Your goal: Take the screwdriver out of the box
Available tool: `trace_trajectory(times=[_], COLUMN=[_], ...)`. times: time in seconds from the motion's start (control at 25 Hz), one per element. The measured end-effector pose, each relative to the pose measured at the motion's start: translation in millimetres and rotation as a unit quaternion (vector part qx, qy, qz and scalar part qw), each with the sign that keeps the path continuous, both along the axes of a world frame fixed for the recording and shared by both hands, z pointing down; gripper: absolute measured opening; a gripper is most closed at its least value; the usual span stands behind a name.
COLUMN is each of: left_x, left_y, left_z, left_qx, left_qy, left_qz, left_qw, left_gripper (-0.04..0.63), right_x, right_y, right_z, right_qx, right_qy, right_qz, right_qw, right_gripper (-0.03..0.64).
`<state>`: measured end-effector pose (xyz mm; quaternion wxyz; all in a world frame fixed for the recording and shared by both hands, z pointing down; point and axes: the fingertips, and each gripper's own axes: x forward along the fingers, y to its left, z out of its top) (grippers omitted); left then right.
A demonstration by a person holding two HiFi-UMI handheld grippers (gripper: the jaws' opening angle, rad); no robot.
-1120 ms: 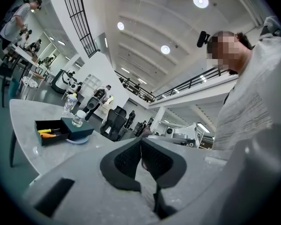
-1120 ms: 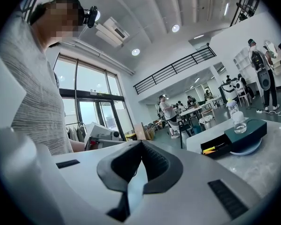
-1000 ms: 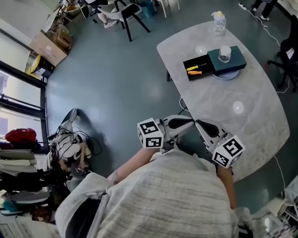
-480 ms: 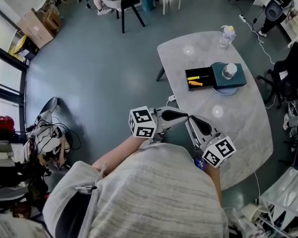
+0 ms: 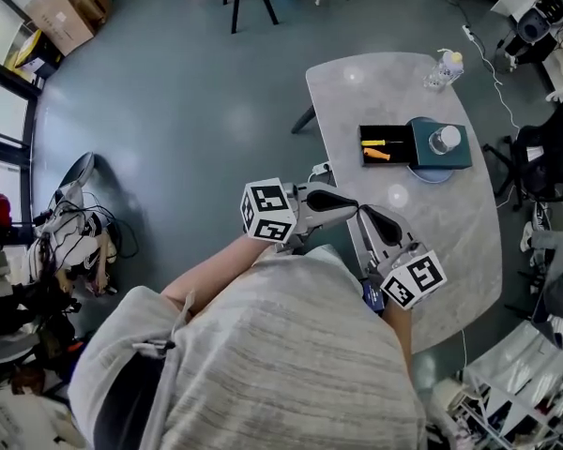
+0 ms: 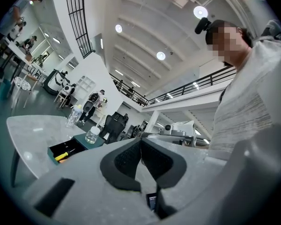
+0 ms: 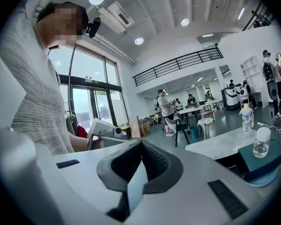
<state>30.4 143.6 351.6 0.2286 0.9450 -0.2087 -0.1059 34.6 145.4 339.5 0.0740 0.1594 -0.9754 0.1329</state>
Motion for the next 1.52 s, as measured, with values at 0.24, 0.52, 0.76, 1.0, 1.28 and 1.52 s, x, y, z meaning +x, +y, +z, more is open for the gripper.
trace_trajectory(times=[0.24,0.52,0.76,1.0,1.28,1.52], left_x=[-6,8,25,36,44,41], left_y=[-12,-44,-68,-77,-97,-121], left_z=[17,18,20,28,28,29], left_qx=[-0.020,-0.043,-0.027,-0.044,-0.040,-0.036], left_qy=[-0.017,-0.045,-0.082,-0.084,-0.095,-0.092], left_qz=[0.011,0.010,0.009,0.014,0.034,0.063], left_qw=[0.9996,0.9980,0.9962,0.9954,0.9941,0.9932], left_gripper=[0.017,0.018,0.018,0.018,0.018,0.018], right_x=[-7,7,25,40,51,50], right_y=[-11,-44,-67,-75,-87,-101], right_z=[17,18,23,31,33,37], right_qx=[-0.002,-0.009,-0.004,-0.005,0.007,0.010], right_qy=[0.008,-0.011,-0.023,-0.017,0.001,0.017], right_qz=[-0.006,-0.022,-0.028,-0.021,-0.002,0.024], right_qw=[1.000,1.000,0.999,1.000,1.000,1.000], right_gripper=[0.011,0.011,0.011,0.011,0.011,0.011])
